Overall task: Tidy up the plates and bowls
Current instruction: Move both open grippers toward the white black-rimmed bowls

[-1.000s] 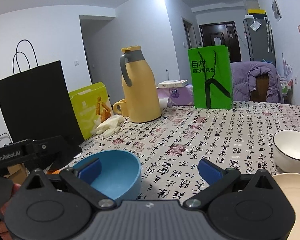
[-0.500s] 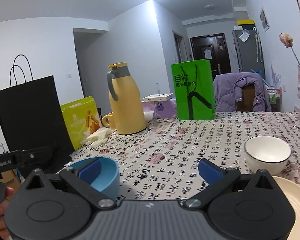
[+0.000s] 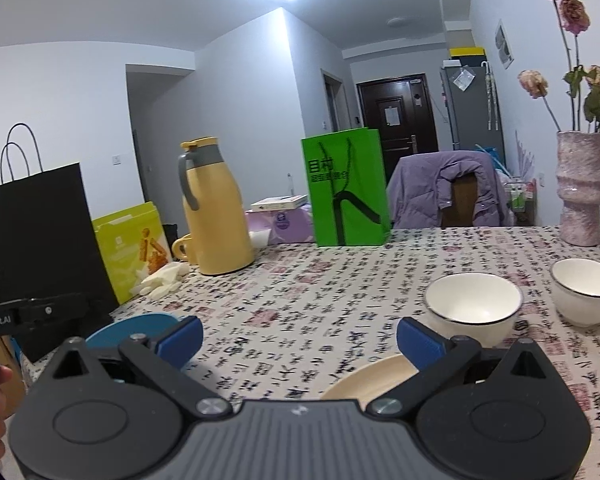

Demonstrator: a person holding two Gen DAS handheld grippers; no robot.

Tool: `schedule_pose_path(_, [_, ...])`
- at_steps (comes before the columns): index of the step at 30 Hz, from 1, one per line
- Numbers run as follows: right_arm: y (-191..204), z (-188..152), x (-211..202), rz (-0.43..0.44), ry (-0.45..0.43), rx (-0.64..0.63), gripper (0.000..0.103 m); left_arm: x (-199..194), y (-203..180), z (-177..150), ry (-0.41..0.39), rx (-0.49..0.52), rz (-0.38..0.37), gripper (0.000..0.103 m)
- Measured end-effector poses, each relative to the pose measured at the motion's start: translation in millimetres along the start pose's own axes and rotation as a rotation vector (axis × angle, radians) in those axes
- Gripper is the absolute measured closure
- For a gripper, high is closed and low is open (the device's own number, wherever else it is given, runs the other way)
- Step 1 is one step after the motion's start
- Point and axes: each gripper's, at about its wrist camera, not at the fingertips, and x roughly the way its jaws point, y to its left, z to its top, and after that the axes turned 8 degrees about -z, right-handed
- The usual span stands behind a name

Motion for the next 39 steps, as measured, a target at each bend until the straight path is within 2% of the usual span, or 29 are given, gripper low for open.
schedule_pose_path(8, [-24, 3, -3, -0.044, -0.016, -0.007, 0.000, 10, -20, -1, 0.018, 0.015, -0.028, 0.000])
schedule_pose_path(20, [-57, 12, 0, -0.059, -0.023, -0.010, 0.000, 28, -48, 0, 0.044, 0.018, -0.060, 0.000])
schedule_pose_path(39, [-104, 40, 20, -0.069, -0.020, 0.028, 0.000, 67, -76, 7, 0.096, -0.034, -0.097, 0.000])
